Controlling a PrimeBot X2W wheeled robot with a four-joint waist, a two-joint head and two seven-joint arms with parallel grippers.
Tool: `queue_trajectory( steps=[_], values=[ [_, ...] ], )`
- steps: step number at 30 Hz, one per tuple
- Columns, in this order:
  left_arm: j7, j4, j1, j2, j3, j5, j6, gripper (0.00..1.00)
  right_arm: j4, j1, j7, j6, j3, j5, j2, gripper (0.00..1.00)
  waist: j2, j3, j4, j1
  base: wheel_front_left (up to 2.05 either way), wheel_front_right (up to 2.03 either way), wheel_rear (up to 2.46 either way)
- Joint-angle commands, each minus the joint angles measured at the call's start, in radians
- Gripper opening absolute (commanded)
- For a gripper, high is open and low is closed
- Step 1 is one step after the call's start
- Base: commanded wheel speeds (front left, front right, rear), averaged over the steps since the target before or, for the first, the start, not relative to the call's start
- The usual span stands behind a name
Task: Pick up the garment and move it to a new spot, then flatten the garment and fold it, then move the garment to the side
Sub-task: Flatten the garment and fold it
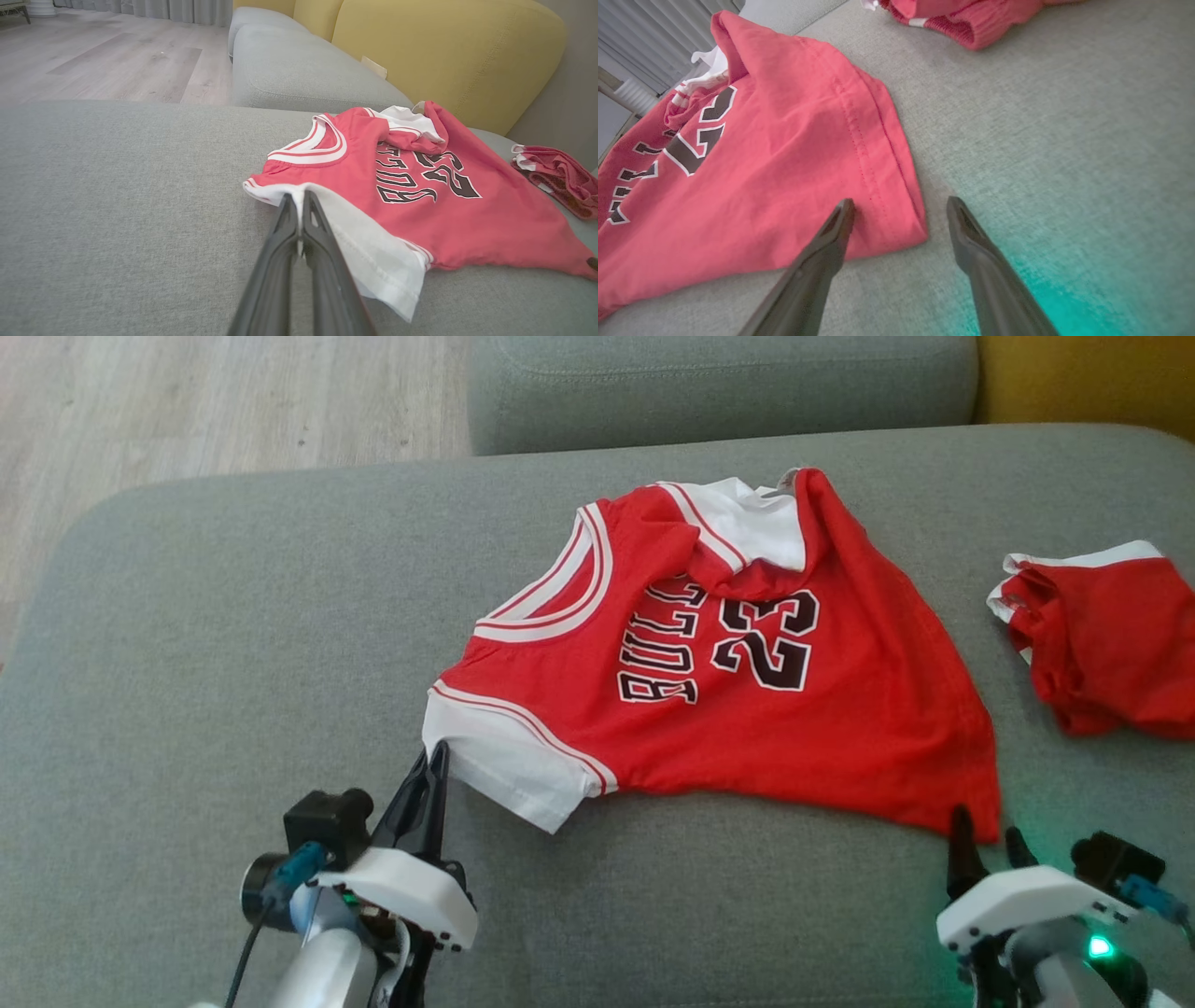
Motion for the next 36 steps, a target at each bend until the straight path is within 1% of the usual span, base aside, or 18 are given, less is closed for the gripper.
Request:
queue_trajectory(
  steps=[1,2,3,4,5,8,12,15,17,19,24,27,29,32,36],
  values=[
    [-0.013,-0.037,-0.041,0.005,0.037,0.009,-0.005,0.0,0.01,-0.042,-0.008,-0.001,0.043,0.011,-0.005,1.0,0.0,0.004,0.002,0.0,0.0,0.0,0.0],
    [-0.013,-0.037,-0.041,0.005,0.038,0.01,-0.006,0.0,0.026,-0.051,-0.01,-0.001,0.053,0.021,-0.005,0.7,0.0,0.005,0.003,0.0,0.0,0.0,0.0],
    [-0.013,-0.037,-0.041,0.005,0.038,0.01,-0.006,0.0,0.026,-0.051,-0.01,-0.001,0.053,0.021,-0.005,0.7,0.0,0.005,0.003,0.0,0.0,0.0,0.0],
    [-0.013,-0.037,-0.043,0.005,0.039,0.011,-0.007,0.0,0.04,-0.058,-0.013,-0.001,0.061,0.031,-0.005,0.12,0.0,0.006,0.004,0.0,0.0,0.0,0.0],
    [-0.013,-0.037,-0.044,0.005,0.04,0.012,-0.007,0.0,0.051,-0.065,-0.018,-0.001,0.07,0.038,-0.005,0.0,0.0,0.006,0.005,0.0,0.0,0.0,0.0],
    [-0.013,-0.044,-0.048,0.007,0.045,0.015,-0.011,0.0,0.075,-0.081,-0.037,-0.001,0.098,0.059,-0.005,0.0,0.0,0.003,0.006,0.0,0.0,0.0,0.0],
    [-0.013,-0.072,-0.053,0.007,0.077,-0.008,-0.019,0.0,0.038,-0.096,-0.064,-0.001,0.147,0.112,-0.005,0.0,0.0,-0.014,0.001,0.0,0.0,0.0,0.0],
    [-0.013,-0.093,-0.058,0.005,0.099,-0.056,-0.039,0.0,-0.036,-0.097,-0.072,-0.001,0.19,0.135,-0.005,0.0,0.0,-0.034,-0.012,0.0,0.0,0.0,0.0],
    [-0.012,-0.117,-0.075,0.002,0.113,-0.107,-0.054,0.0,-0.113,-0.105,-0.062,-0.001,0.213,0.175,-0.005,0.0,0.0,-0.046,-0.023,0.0,0.0,0.0,0.0],
    [-0.001,-0.153,-0.105,0.0,0.133,-0.164,-0.063,0.0,-0.205,-0.118,-0.048,-0.001,0.227,0.165,-0.005,0.0,0.0,-0.057,-0.035,0.0,0.0,0.0,0.0],
    [0.068,-0.249,-0.233,-0.002,0.176,-0.302,-0.079,0.0,-0.467,-0.181,0.058,-0.001,0.235,0.127,-0.021,0.0,0.0,-0.083,-0.058,0.0,0.0,0.0,0.0],
    [0.109,-0.283,-0.337,0.014,0.202,-0.34,-0.082,0.0,-0.6,-0.242,0.143,-0.001,0.242,0.121,-0.043,0.0,0.0,-0.101,-0.075,0.0,0.0,0.0,0.0],
    [0.125,-0.302,-0.412,0.016,0.225,-0.364,-0.076,0.0,-0.663,-0.287,0.193,-0.001,0.248,0.107,-0.062,0.0,0.0,-0.114,-0.084,0.0,0.0,0.0,0.0],
    [0.133,-0.329,-0.514,0.014,0.259,-0.394,-0.051,0.0,-0.733,-0.352,0.257,-0.001,0.254,0.097,-0.078,0.0,0.0,-0.134,-0.094,0.0,0.0,0.0,0.0],
    [0.144,-0.371,-0.602,0.024,0.273,-0.386,-0.022,0.0,-0.807,-0.404,0.334,-0.001,0.259,0.095,-0.082,0.0,0.0,-0.157,-0.103,0.0,0.0,0.0,0.0]
  ],
)
